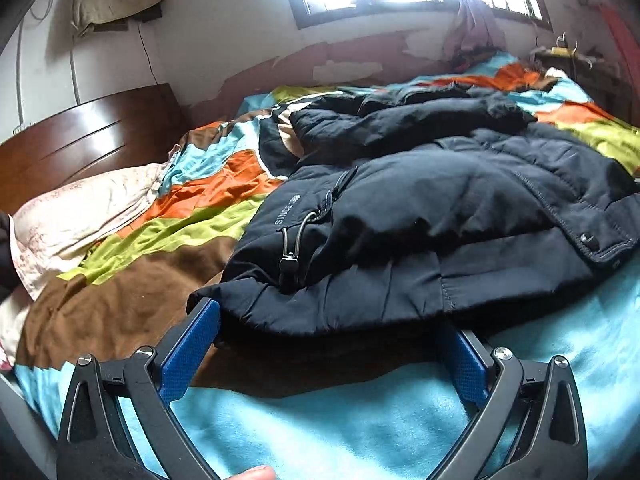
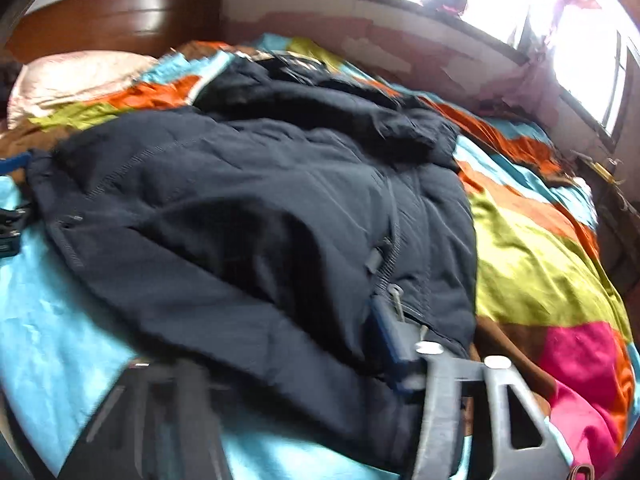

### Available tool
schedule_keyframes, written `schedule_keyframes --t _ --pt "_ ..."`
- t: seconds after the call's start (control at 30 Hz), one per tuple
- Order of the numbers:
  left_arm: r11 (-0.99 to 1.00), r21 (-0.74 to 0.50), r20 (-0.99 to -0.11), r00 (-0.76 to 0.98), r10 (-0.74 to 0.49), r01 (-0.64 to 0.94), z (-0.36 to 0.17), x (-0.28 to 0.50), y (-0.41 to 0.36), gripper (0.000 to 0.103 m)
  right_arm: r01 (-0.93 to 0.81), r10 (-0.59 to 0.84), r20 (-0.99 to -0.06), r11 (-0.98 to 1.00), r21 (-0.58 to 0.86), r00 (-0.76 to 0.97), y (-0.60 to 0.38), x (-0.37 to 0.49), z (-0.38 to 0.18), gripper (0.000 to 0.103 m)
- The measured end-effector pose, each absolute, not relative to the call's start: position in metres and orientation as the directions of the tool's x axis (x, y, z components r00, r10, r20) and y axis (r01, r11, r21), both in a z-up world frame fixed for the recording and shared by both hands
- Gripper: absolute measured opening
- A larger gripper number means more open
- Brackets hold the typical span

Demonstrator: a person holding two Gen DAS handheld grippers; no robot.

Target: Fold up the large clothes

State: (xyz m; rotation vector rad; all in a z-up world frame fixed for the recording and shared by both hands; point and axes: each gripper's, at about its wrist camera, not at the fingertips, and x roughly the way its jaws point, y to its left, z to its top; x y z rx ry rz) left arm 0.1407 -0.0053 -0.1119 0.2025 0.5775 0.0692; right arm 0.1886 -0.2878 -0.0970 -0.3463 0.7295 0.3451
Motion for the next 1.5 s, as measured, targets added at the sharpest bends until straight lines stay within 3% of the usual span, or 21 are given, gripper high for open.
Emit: schedule_keyframes --t 0.07,0.17,0.33,0.6,0.83,1.07,1.23,1.4,1.5 --pt "0.981 0.193 -0.528 0.844 0.096 0.009 -0.108 0.136 -0.005 0.101 -0.429 0.218 -0.669 0.888 -0.166 0.711 -0.287 0.187 -0.085 0.024" --pt "0.983 0.173 -0.523 0.852 0.033 0.067 -0.104 0.126 -0.008 0.101 -0.434 0.274 -0.64 0.895 -0.103 0.718 -0.289 0.193 -0.062 0.013" --pt "0.971 0.184 -0.526 0.85 -0.031 0.15 -0.103 0.119 -0.02 0.102 -0.454 0.346 -0.63 0.891 -0.011 0.695 -0.293 0.212 -0.03 0.011" --pt "0.955 0.273 -0.508 0.86 0.043 0.113 -0.107 0.138 -0.029 0.102 -0.449 0.418 -0.618 0.886 0.116 0.666 -0.298 0.238 0.004 0.01" --pt "0.947 0.319 -0.46 0.879 0.128 0.029 -0.102 0.152 -0.023 0.101 -0.462 0.449 -0.613 0.874 0.15 0.651 -0.297 0.26 0.025 0.01" --pt "0.921 0.382 -0.439 0.892 0.111 0.073 -0.096 0.162 -0.016 0.101 -0.465 0.455 -0.615 0.871 0.157 0.644 -0.297 0.267 0.029 0.01" --pt "0.901 0.433 -0.369 0.919 0.138 0.039 -0.091 0.163 -0.014 0.101 -0.476 0.46 -0.652 0.863 0.168 0.603 -0.305 0.253 0.01 0.011" --pt "0.892 0.453 -0.316 0.936 0.152 0.009 -0.084 0.16 -0.014 0.101 -0.507 0.426 -0.733 0.852 0.128 0.53 -0.308 0.229 -0.028 0.018" --pt "0.878 0.478 -0.299 0.945 0.135 0.025 -0.079 0.157 -0.015 0.101 -0.56 0.407 -0.78 0.824 0.088 0.476 -0.31 0.214 -0.045 0.036"
